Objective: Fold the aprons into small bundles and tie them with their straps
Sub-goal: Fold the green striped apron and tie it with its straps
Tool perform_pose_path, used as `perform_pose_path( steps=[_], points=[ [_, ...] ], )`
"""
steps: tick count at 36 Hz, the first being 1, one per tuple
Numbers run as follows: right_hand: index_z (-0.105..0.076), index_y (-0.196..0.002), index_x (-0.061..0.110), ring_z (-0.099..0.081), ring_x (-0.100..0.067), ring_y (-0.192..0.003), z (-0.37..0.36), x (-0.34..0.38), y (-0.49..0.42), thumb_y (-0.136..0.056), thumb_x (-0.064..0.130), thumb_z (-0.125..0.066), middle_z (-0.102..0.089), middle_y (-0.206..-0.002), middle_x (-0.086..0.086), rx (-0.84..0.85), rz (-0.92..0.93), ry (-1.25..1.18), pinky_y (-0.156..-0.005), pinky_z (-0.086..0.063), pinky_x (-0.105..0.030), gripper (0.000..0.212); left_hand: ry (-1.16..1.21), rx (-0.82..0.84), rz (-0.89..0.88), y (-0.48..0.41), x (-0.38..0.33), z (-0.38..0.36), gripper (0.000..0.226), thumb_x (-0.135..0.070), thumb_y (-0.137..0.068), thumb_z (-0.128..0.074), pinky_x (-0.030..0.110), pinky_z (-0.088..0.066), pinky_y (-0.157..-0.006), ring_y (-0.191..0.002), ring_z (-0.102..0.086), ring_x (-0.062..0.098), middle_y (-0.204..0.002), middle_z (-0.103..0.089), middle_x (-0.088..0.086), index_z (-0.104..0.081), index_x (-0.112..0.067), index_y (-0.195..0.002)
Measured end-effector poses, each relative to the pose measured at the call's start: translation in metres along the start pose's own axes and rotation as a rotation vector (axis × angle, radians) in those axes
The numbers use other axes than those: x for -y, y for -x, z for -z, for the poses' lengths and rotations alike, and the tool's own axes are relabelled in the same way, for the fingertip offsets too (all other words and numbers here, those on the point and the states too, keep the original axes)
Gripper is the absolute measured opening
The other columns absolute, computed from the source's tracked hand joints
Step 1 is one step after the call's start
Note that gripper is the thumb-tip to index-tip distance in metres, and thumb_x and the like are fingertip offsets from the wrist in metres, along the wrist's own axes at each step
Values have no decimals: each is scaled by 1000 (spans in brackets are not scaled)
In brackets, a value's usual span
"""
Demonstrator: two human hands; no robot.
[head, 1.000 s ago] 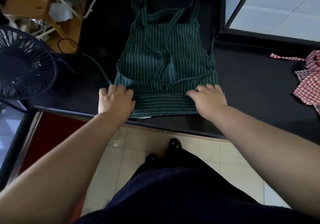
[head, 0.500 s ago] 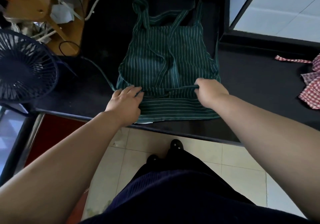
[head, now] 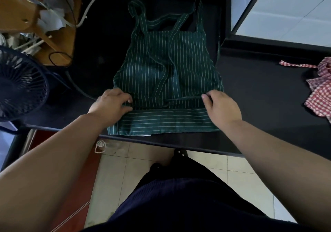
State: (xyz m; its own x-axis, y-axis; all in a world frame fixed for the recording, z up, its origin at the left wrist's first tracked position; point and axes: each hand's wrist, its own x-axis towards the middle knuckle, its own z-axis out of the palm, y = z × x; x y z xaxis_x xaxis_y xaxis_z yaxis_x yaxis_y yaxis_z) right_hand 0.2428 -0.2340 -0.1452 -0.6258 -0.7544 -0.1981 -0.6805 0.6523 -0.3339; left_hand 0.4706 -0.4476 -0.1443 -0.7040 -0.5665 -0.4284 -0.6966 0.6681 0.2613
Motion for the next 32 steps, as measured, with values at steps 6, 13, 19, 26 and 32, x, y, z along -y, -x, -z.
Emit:
perform_pose_path(
  steps=[6, 13, 19, 26, 32],
  points=[
    [-52, -115, -2, -57, -39, -100, -4, -4, -11, -101, 16, -38, -55, -118, -21, 84, -303, 106, -81, -47, -43, 26, -66, -236, 156, -7, -1, 3, 25, -36, -99, -47, 41, -34, -87, -106, -51, 30, -110, -60, 6, -63, -18, -106],
    [-25, -146, 13, -43, -39, -117, 20, 3, -34, -92, 18, -45, -35, -136, -19, 49, -487, 60, -96, -38, -46, 57, -151, -344, 435, -18, -2, 16, 34, -34, -101, -42, 49, -32, -96, -120, -38, 38, -127, -49, 17, -60, -12, -118],
    [-43, -139, 14, -49, -34, -113, 35, 30, -60, -95, 20, -43, -44, -133, -14, -104, -234, -58, -95, -39, -44, 44, 155, -442, 300, -33, -26, 32, 33, -30, -101, -42, 44, -40, -87, -117, -42, 38, -133, -43, 18, -53, -11, -126],
    [-53, -84, 8, -59, -24, -72, 27, 72, -108, -93, 53, -51, -55, -76, -4, 320, -217, -390, -68, -52, -37, 45, 434, 35, 122, -80, -75, 39, 57, -48, -93, -55, 24, -41, -67, -89, -55, 11, -122, -55, -6, -39, -21, -140],
    [-55, -121, 2, -59, -31, -102, -4, 71, -131, -94, 8, -52, -58, -112, -15, 404, -331, -565, -79, -53, -38, 28, 510, 73, 135, -100, -76, 22, 31, -19, -94, -57, 23, -41, -54, -69, -54, 12, -96, -62, 1, -51, -15, -124]
  ],
)
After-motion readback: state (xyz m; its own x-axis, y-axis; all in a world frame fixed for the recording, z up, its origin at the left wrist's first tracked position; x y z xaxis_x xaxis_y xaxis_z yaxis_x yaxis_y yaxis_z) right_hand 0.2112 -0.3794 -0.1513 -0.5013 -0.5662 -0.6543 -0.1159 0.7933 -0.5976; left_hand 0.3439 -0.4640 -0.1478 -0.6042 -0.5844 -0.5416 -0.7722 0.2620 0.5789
